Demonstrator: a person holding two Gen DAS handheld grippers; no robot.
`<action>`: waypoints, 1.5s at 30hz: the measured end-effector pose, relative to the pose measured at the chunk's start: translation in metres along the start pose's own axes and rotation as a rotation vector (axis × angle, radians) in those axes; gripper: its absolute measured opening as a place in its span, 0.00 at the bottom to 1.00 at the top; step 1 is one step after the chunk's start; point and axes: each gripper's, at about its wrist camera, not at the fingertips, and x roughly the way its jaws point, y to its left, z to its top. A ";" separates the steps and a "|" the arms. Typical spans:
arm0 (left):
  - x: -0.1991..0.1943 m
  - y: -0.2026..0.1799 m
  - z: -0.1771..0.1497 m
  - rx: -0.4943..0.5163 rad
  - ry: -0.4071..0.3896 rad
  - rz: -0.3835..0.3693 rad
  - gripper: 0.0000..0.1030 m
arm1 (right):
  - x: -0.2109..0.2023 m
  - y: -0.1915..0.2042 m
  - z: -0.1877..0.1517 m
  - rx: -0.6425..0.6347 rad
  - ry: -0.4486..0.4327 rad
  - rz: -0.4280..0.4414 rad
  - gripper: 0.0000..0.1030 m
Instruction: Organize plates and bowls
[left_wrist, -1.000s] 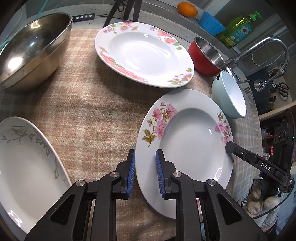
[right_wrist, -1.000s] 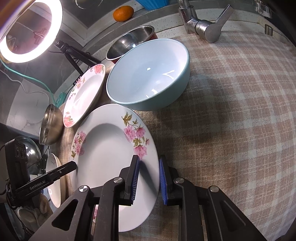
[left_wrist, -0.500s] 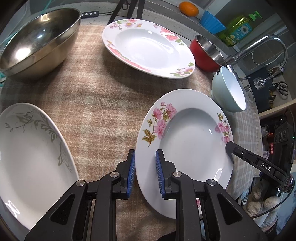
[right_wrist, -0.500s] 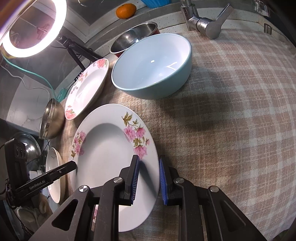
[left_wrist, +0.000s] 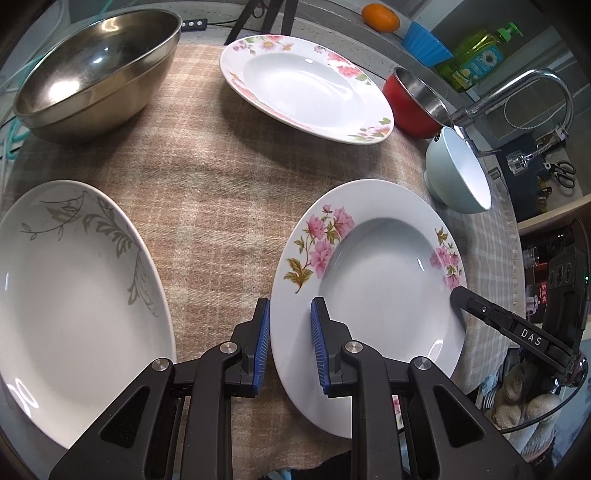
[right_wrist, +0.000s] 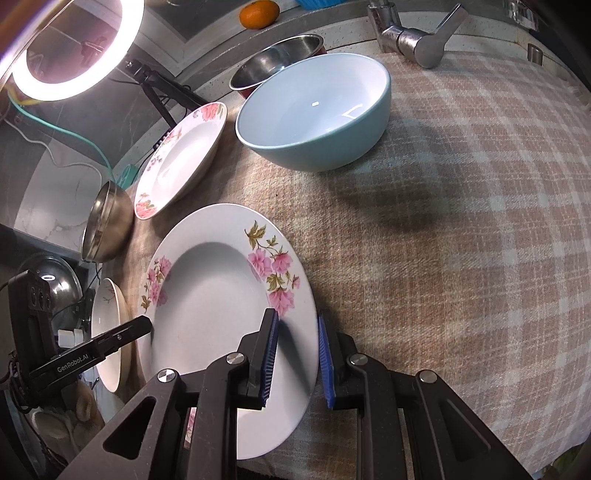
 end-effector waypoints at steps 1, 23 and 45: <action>0.000 0.000 0.000 0.000 0.000 0.000 0.20 | 0.000 0.001 -0.001 0.000 0.001 0.000 0.19; -0.004 0.004 -0.004 0.004 -0.014 0.018 0.19 | -0.002 0.009 -0.020 -0.007 0.020 -0.003 0.18; -0.014 0.006 -0.003 0.005 -0.043 0.043 0.19 | -0.009 0.015 -0.020 -0.052 -0.016 -0.085 0.30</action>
